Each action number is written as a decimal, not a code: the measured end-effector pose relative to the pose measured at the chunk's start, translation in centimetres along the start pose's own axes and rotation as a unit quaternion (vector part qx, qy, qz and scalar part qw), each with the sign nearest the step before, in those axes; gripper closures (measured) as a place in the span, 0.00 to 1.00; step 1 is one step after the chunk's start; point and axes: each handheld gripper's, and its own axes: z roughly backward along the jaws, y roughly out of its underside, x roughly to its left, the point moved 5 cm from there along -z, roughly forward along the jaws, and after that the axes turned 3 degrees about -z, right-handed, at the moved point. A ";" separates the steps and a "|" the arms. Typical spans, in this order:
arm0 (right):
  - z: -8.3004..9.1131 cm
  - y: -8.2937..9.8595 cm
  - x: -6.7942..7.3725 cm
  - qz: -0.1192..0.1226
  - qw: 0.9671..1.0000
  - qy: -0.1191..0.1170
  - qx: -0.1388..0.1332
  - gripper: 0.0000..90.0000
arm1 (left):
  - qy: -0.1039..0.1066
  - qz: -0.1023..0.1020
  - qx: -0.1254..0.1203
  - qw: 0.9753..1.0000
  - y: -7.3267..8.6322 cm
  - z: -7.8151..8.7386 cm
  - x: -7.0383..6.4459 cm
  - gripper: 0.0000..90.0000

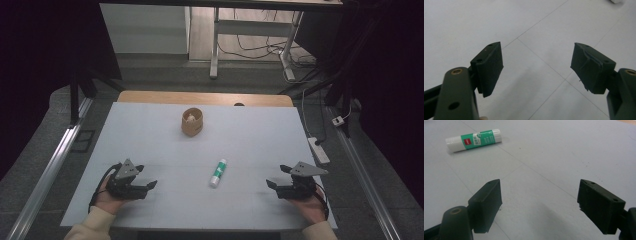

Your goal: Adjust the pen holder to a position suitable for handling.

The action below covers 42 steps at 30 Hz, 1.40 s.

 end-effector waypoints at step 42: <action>-0.2 0.5 0.2 0.001 1.000 -0.002 0.008 0.23 | -0.006 -0.008 -0.003 1.000 -1.3 -0.5 0.3 0.29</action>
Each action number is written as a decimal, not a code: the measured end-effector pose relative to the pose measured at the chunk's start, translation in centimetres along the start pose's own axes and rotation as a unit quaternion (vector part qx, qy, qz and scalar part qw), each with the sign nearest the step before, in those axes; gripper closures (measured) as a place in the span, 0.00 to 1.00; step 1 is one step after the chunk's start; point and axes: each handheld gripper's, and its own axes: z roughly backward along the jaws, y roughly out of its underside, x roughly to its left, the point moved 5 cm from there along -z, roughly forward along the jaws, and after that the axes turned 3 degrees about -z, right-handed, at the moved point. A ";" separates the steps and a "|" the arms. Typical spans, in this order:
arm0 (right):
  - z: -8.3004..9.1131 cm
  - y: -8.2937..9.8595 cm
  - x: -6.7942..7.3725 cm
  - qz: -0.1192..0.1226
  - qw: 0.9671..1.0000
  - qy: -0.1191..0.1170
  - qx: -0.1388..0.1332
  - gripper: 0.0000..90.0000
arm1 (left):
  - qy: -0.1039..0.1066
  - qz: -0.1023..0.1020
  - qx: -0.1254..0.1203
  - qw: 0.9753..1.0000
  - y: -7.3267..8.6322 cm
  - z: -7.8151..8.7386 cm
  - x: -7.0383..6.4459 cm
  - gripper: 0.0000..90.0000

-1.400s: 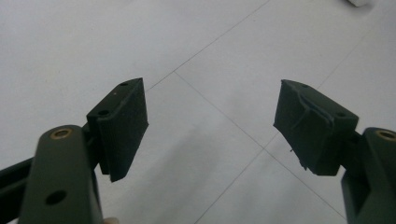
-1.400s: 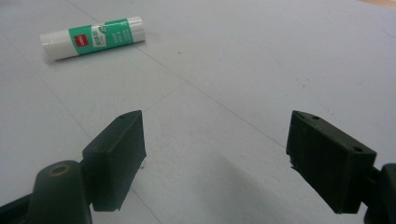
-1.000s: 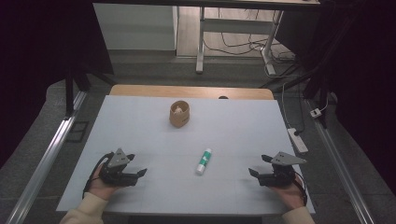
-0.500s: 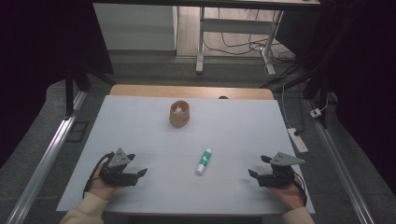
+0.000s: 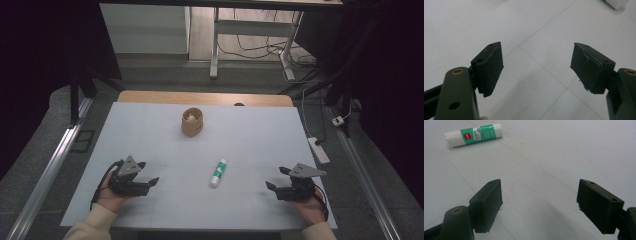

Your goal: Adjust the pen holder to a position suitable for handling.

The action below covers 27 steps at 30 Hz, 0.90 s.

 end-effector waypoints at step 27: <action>0.0 0.1 0.0 0.000 1.000 0.002 0.003 0.23 | 0.008 -0.023 -0.003 1.000 -4.7 -2.6 1.0 0.30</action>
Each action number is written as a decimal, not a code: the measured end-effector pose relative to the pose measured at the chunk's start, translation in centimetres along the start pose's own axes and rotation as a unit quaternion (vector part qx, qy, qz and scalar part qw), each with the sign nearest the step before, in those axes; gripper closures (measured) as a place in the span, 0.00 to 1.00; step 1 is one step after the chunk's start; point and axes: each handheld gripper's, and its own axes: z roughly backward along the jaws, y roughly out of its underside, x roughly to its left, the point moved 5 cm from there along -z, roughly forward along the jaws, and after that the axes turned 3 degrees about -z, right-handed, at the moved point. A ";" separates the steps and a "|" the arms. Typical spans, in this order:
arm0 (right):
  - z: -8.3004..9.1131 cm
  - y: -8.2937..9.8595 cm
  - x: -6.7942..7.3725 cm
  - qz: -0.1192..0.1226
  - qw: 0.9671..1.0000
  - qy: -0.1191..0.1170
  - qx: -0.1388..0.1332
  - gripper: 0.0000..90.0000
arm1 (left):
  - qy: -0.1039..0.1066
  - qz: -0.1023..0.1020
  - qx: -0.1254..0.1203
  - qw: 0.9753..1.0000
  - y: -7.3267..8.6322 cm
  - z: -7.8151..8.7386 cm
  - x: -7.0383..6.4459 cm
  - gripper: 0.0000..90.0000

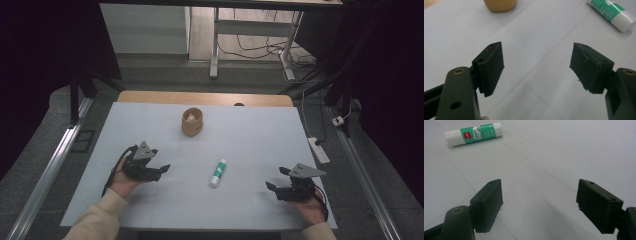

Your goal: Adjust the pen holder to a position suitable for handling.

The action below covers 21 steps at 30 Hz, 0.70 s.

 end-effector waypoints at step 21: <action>0.0 0.2 -0.3 -0.008 1.000 0.003 0.002 0.23 | -0.009 0.027 0.003 1.000 -8.6 -3.5 7.7 0.38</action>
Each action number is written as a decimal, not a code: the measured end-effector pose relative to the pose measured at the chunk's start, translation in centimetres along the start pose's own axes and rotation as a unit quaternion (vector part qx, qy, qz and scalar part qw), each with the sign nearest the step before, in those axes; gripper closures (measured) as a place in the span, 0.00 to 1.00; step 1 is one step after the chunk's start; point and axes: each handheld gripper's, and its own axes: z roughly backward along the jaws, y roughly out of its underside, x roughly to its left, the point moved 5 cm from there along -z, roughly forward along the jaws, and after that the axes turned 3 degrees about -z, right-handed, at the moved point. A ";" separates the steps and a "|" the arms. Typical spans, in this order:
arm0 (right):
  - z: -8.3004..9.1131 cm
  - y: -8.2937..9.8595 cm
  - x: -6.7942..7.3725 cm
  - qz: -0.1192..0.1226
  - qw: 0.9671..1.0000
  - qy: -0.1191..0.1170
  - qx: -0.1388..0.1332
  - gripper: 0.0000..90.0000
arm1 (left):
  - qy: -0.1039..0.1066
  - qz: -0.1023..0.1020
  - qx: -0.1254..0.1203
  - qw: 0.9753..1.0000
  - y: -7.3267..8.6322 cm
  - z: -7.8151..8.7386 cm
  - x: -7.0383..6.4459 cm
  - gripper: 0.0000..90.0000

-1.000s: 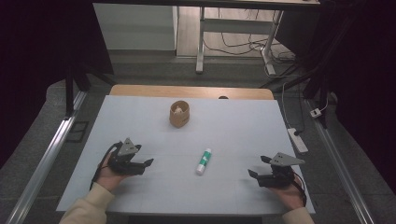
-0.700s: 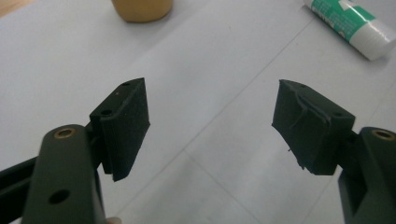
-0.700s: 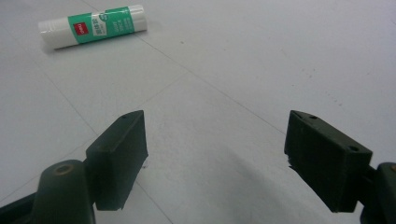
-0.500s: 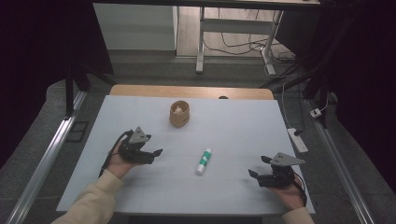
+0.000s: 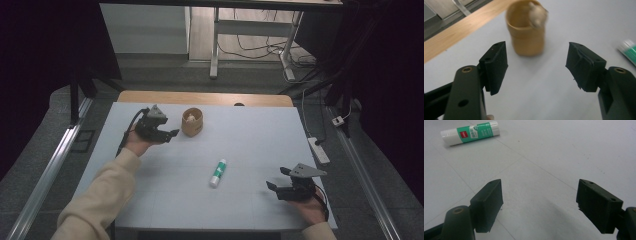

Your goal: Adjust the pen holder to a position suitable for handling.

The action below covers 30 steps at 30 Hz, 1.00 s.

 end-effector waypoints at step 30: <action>-0.3 0.2 -0.1 -0.001 1.000 0.004 0.007 0.24 | 0.018 0.042 0.091 0.995 -4.2 -9.7 4.4 0.75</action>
